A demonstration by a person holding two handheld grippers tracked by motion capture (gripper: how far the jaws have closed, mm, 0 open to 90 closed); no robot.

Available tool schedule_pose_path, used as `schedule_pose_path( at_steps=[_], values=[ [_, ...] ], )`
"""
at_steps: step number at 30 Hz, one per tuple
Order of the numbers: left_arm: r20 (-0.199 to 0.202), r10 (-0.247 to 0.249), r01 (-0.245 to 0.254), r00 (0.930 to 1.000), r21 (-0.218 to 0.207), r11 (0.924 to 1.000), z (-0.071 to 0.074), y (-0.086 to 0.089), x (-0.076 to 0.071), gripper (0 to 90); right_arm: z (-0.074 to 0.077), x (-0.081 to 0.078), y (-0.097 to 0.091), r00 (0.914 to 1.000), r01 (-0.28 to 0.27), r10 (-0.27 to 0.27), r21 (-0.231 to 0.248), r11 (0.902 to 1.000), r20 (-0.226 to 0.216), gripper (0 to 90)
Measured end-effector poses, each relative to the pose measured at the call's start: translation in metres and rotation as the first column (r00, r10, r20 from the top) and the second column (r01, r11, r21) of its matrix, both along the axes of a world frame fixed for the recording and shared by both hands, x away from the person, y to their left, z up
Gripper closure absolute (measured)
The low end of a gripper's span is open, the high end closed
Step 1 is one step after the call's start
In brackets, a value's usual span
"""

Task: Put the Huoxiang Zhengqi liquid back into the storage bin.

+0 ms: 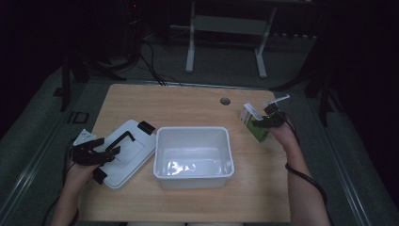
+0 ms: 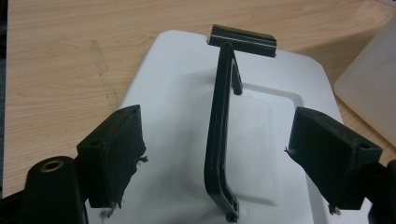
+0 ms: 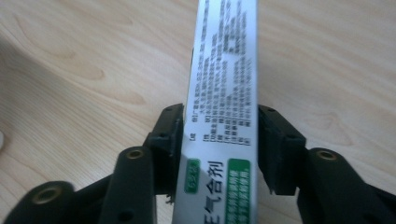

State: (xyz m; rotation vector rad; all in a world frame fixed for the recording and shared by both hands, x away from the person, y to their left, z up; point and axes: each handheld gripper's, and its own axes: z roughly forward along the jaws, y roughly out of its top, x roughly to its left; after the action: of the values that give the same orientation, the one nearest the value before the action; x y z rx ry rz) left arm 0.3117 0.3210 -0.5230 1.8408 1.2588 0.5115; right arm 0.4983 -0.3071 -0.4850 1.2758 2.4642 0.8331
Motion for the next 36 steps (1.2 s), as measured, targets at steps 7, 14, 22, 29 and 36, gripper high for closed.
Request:
schedule_pose_path(
  at_steps=[7, 14, 22, 29, 36],
  values=[
    [-0.004, -0.006, 0.006, 1.0000, -0.006, 1.0000, -0.002, 0.000, 0.000, 18.0, 0.000, 0.003, 0.003, 0.9996, 0.020, -0.020, -0.040, 0.9990, -0.018, 63.1],
    [-0.003, -0.002, 0.002, 1.0000, -0.010, 0.9999, -0.001, 0.001, 0.001, 17.9, 0.003, -0.005, -0.004, 0.9998, 0.013, -0.014, -0.047, 0.9988, -0.013, 63.8],
    [-0.002, -0.013, 0.013, 0.9999, 0.001, 0.9999, -0.002, -0.003, 0.002, 17.9, 0.020, -0.025, -0.010, 0.9995, -0.028, 0.028, -0.046, 0.9986, 0.014, 63.7],
    [0.001, -0.017, 0.017, 0.9999, 0.002, 0.9999, -0.002, -0.005, 0.000, 17.9, 0.035, -0.054, -0.015, 0.9966, -0.072, 0.073, -0.034, 0.9968, 0.039, 63.8],
    [0.004, -0.016, 0.016, 0.9999, -0.001, 0.9999, 0.000, -0.004, -0.002, 17.9, 0.057, -0.086, -0.016, 0.9876, -0.142, 0.144, -0.032, 0.9893, 0.063, 63.8]
  ],
)
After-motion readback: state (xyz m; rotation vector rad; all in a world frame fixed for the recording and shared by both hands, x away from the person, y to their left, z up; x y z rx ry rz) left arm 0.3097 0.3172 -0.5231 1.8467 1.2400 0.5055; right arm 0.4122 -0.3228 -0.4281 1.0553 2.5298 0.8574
